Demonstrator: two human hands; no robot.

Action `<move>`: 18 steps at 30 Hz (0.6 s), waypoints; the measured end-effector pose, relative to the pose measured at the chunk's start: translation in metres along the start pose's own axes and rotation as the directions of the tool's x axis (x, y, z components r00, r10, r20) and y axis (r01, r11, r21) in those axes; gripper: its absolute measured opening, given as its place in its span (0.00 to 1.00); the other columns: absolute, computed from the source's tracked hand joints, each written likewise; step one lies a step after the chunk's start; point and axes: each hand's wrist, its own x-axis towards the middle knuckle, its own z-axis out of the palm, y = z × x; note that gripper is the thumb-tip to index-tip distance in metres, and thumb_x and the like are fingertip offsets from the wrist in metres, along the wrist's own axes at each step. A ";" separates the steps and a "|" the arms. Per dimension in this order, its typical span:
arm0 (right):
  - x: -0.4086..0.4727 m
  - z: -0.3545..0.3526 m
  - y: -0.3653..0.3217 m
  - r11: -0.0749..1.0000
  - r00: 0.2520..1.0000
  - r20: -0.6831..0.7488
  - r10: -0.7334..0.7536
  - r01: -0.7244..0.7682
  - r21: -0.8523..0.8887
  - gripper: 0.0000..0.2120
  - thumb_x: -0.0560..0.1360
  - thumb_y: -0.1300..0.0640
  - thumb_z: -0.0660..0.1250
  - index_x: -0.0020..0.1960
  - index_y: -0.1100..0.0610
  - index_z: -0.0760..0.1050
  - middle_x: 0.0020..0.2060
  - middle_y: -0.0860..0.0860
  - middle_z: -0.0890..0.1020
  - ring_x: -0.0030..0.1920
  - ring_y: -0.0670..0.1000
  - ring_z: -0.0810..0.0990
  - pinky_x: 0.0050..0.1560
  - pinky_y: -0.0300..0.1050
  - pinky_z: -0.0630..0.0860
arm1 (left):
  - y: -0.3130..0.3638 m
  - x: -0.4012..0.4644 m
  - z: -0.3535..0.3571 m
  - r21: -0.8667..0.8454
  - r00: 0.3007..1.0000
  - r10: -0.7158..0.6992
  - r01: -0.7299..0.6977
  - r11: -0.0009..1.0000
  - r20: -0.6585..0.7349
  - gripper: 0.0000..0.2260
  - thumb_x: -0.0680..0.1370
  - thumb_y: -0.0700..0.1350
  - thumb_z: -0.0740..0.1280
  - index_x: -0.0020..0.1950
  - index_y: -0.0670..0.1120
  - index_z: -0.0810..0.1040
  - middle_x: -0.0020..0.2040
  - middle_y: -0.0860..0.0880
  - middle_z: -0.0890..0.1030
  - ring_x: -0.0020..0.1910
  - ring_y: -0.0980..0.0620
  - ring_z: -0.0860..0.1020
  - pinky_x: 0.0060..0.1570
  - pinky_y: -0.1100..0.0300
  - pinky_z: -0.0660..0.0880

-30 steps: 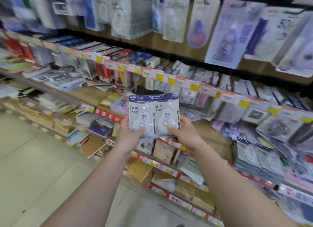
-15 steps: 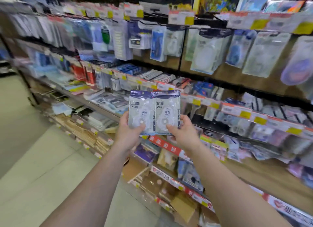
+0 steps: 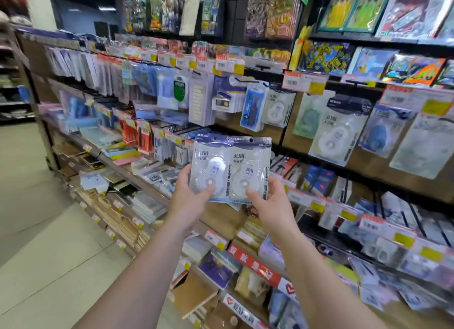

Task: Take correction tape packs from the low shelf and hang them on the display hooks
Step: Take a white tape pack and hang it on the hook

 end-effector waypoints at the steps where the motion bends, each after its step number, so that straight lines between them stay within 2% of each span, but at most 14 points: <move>1: 0.007 0.001 -0.002 1.000 1.000 0.002 -0.002 0.002 0.008 0.16 0.77 0.52 0.70 0.58 0.38 0.66 0.54 0.40 0.80 0.52 0.43 0.81 0.52 0.44 0.79 | 0.001 0.008 0.002 0.014 1.000 0.003 -0.003 1.000 -0.005 0.30 0.77 0.43 0.73 0.74 0.56 0.64 0.64 0.55 0.77 0.60 0.51 0.78 0.63 0.44 0.75; 3: 0.022 0.003 -0.004 1.000 1.000 -0.002 -0.005 0.005 0.008 0.17 0.78 0.50 0.69 0.59 0.39 0.65 0.55 0.41 0.79 0.53 0.44 0.81 0.49 0.42 0.78 | 0.004 0.026 0.006 0.023 1.000 -0.001 0.001 1.000 -0.008 0.28 0.77 0.46 0.73 0.74 0.56 0.65 0.62 0.55 0.78 0.59 0.51 0.79 0.62 0.44 0.75; 5: 0.039 0.003 -0.007 1.000 1.000 -0.018 -0.018 0.018 -0.007 0.19 0.77 0.48 0.69 0.64 0.42 0.65 0.59 0.44 0.79 0.55 0.46 0.81 0.48 0.41 0.77 | 0.008 0.043 0.014 0.011 1.000 0.013 -0.013 1.000 -0.003 0.25 0.77 0.46 0.72 0.71 0.53 0.67 0.57 0.57 0.79 0.55 0.54 0.79 0.59 0.49 0.77; 7: 0.059 0.002 -0.010 0.999 0.999 -0.030 -0.041 0.041 -0.006 0.19 0.77 0.48 0.69 0.64 0.43 0.65 0.59 0.44 0.79 0.55 0.45 0.81 0.45 0.39 0.77 | 0.013 0.061 0.023 -0.005 1.000 0.023 -0.023 1.000 0.007 0.20 0.78 0.45 0.71 0.68 0.51 0.69 0.52 0.58 0.79 0.51 0.57 0.79 0.51 0.56 0.77; 9: 0.080 -0.001 -0.011 0.998 0.998 -0.033 -0.062 0.061 -0.013 0.19 0.77 0.49 0.69 0.63 0.44 0.65 0.58 0.43 0.79 0.53 0.42 0.80 0.43 0.37 0.76 | 0.014 0.080 0.032 -0.007 1.000 0.017 -0.017 1.000 0.011 0.17 0.78 0.46 0.71 0.64 0.52 0.70 0.53 0.55 0.80 0.51 0.54 0.80 0.49 0.55 0.77; 10: 0.090 -0.002 -0.011 0.998 0.997 -0.040 -0.067 0.066 -0.019 0.19 0.77 0.49 0.69 0.63 0.44 0.66 0.58 0.42 0.79 0.54 0.42 0.80 0.44 0.38 0.77 | 0.015 0.089 0.037 0.000 1.000 0.018 -0.018 1.000 0.009 0.16 0.78 0.47 0.72 0.63 0.53 0.70 0.54 0.54 0.81 0.51 0.52 0.81 0.49 0.54 0.78; 13: 0.119 -0.006 -0.012 0.998 0.997 -0.048 -0.059 0.059 -0.007 0.20 0.76 0.48 0.70 0.65 0.44 0.67 0.57 0.41 0.80 0.56 0.45 0.81 0.54 0.51 0.81 | 0.017 0.115 0.050 -0.013 1.000 0.031 -0.031 0.999 0.004 0.17 0.77 0.49 0.72 0.64 0.53 0.71 0.55 0.53 0.82 0.51 0.51 0.82 0.42 0.54 0.77; 15: 0.134 -0.010 -0.015 0.997 0.996 -0.034 -0.077 0.077 -0.012 0.19 0.77 0.50 0.69 0.65 0.44 0.67 0.53 0.38 0.80 0.52 0.41 0.81 0.51 0.44 0.80 | 0.017 0.130 0.058 -0.046 0.999 0.036 -0.035 0.998 0.000 0.17 0.77 0.48 0.72 0.63 0.52 0.72 0.55 0.52 0.83 0.51 0.50 0.82 0.45 0.53 0.78; 17: 0.145 -0.013 -0.017 0.995 0.995 -0.029 -0.100 0.100 -0.017 0.18 0.78 0.52 0.69 0.64 0.44 0.66 0.51 0.36 0.79 0.49 0.36 0.79 0.42 0.31 0.76 | 0.016 0.142 0.064 -0.069 0.999 0.034 -0.035 0.997 -0.004 0.15 0.77 0.49 0.73 0.61 0.52 0.74 0.55 0.52 0.84 0.52 0.50 0.83 0.52 0.48 0.80; 18: 0.149 -0.013 -0.018 0.994 0.994 -0.026 -0.108 0.107 -0.020 0.18 0.78 0.52 0.69 0.64 0.44 0.66 0.51 0.37 0.80 0.47 0.35 0.80 0.38 0.28 0.75 | 0.016 0.149 0.066 -0.082 0.999 0.037 -0.037 0.996 -0.004 0.14 0.76 0.49 0.73 0.60 0.52 0.75 0.55 0.52 0.84 0.52 0.50 0.83 0.54 0.47 0.80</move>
